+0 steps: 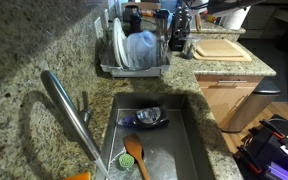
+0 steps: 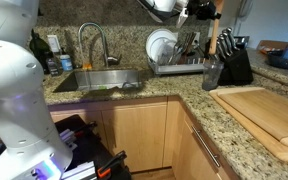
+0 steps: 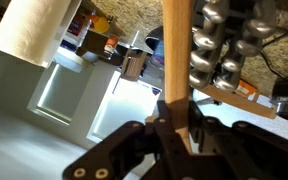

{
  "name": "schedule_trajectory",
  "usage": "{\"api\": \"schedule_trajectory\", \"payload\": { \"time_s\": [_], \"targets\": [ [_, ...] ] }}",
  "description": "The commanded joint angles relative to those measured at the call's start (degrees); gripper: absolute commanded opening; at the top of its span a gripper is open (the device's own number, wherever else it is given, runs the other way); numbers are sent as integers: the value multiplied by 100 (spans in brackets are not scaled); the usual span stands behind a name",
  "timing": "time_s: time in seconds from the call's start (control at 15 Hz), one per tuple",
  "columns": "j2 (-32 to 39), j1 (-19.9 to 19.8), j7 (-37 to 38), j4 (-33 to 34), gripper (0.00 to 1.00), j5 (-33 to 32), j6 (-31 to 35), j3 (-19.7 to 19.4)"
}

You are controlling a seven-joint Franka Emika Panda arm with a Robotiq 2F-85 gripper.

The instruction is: Open the tap and put the wooden spoon in the cup

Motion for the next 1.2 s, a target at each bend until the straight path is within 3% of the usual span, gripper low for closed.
{"api": "schedule_trajectory", "payload": {
  "time_s": [0.0,0.07,0.13,0.27,0.53,0.67,0.93,1.13],
  "targets": [
    [-81,-345,16,-54,23,-233,-131,449],
    [-127,-368,14,-110,23,-269,-130,474],
    [-158,-377,14,-145,6,-283,-129,484],
    [-157,-442,752,-148,6,-631,189,506],
    [-200,-547,2533,-237,6,-1926,481,604],
    [-287,-681,2935,-404,6,-2250,459,725],
    [-632,-1160,1684,-989,6,-876,757,1138],
    [-759,-1259,728,-1184,6,87,532,1202]
  ]
}}
